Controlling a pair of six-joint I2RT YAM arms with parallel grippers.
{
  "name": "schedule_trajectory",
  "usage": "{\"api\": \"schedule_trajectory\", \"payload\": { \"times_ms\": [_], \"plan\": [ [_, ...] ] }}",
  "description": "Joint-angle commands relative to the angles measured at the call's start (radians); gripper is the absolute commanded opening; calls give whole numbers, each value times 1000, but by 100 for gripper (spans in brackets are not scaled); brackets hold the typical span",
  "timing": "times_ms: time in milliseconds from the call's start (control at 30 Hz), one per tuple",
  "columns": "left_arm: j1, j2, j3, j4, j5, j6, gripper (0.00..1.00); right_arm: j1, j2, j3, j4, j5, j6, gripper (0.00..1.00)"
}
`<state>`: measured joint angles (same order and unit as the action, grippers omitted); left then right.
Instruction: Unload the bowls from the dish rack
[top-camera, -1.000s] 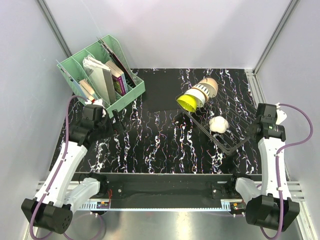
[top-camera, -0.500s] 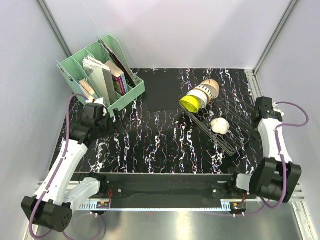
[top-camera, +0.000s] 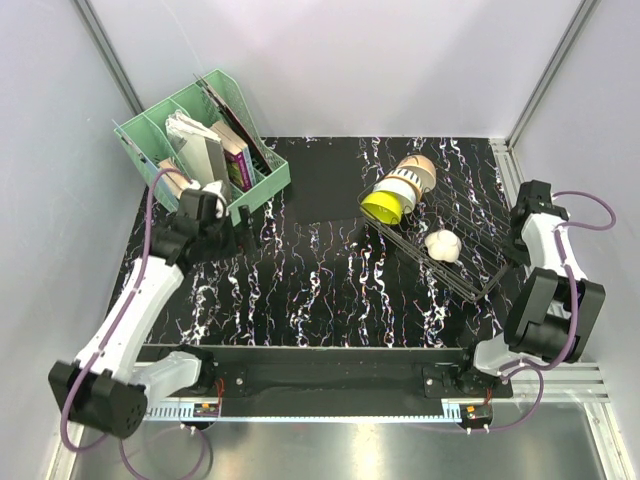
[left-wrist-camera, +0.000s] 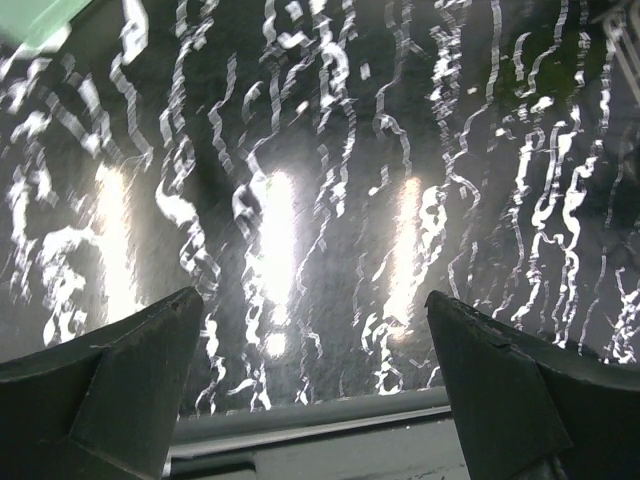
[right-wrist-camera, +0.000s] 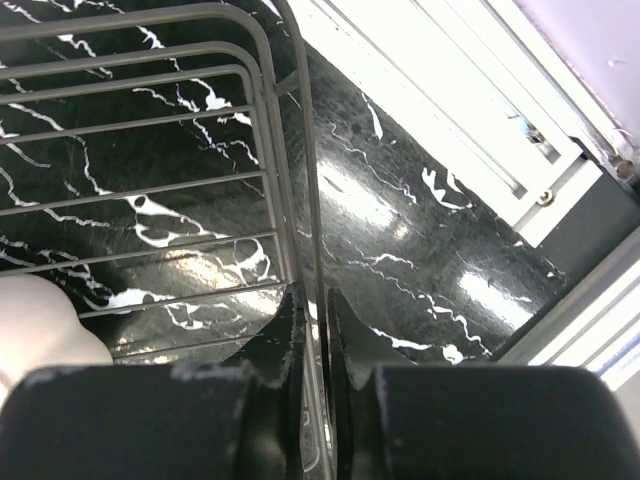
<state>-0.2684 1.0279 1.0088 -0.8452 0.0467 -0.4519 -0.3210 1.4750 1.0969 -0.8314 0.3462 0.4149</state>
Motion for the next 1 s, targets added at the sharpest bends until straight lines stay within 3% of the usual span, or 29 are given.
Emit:
{"api": "schedule_trajectory", "payload": {
  "times_ms": [0,133,167,200,267,300,400,467,700,967],
  "plan": [
    [-34,133,158,103,67,70,99,40,59,38,80,-204,82,14],
    [-84,328,322,113,64,96,99,39,74,26,83,-230,84,33],
    [-109,360,361,113,62,105,99,39,76,24,87,-242,84,46],
    [-121,423,434,113,65,110,99,39,76,21,86,-249,85,51],
    [-167,489,511,112,62,134,99,39,70,12,92,-251,93,53],
    [-179,556,584,112,65,145,99,39,68,9,92,-253,96,64],
    [-230,693,733,91,77,170,99,39,44,-5,94,-262,113,68],
    [-261,760,801,81,87,176,99,39,15,-22,94,-265,120,77],
    [-315,1032,1050,75,96,185,99,39,-67,-75,92,-292,119,79],
    [-347,1199,1226,75,76,205,99,39,-104,-115,91,-273,102,82]
  ]
}}
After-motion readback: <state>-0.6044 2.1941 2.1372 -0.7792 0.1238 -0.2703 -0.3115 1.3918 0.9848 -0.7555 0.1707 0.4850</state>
